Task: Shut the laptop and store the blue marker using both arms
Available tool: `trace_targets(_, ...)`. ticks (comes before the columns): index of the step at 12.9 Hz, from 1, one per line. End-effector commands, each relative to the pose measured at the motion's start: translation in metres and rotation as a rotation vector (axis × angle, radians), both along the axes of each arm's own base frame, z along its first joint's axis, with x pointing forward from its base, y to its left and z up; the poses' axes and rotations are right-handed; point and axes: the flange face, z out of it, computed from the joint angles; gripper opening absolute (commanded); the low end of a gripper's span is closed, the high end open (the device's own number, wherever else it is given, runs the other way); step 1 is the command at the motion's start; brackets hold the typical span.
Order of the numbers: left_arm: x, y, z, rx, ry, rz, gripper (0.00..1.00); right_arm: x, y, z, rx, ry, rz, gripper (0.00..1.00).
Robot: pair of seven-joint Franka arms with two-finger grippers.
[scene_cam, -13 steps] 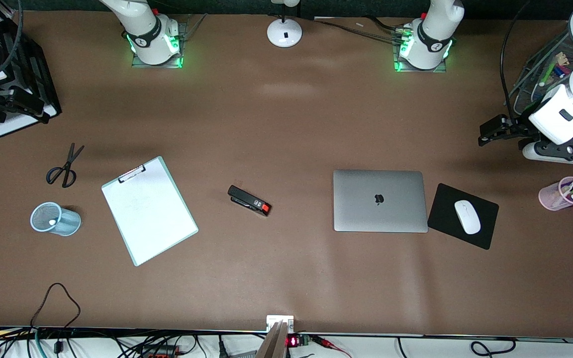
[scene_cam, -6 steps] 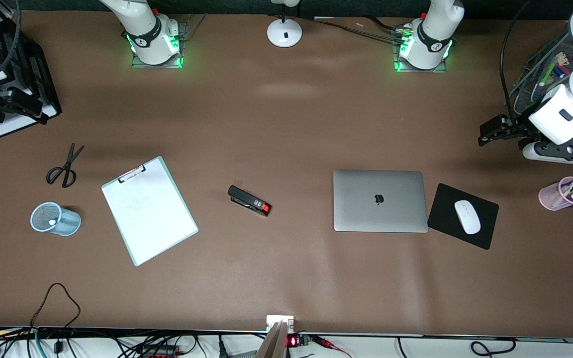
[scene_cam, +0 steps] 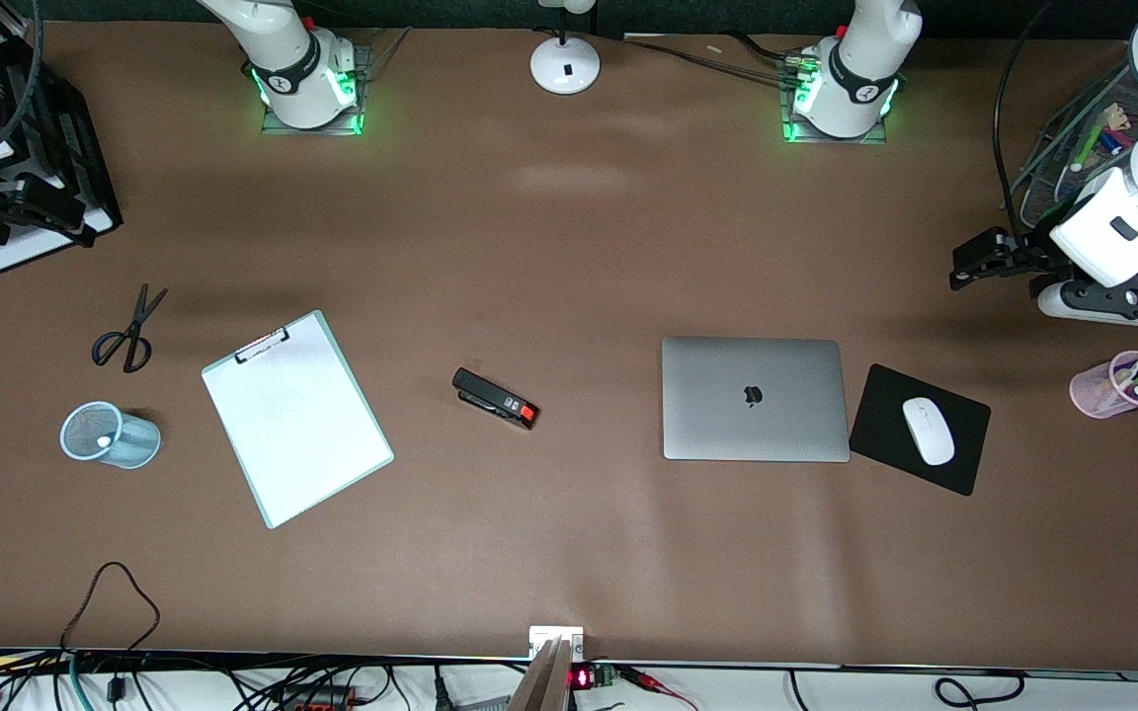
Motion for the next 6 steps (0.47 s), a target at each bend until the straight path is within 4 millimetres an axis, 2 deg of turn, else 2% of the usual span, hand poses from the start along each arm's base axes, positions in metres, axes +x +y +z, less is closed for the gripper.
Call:
trace_targets(1, 0.0041, -0.0006, 0.0052, 0.014, -0.005, -0.026, 1.00, -0.0023, 0.0015, 0.0026, -0.002, -0.013, -0.015, 1.00)
trace_targets(6, 0.0040, -0.0015, 0.0052, 0.014, -0.005, -0.028, 1.00, -0.0011, 0.0020, 0.0036, -0.005, -0.024, -0.014, 1.00)
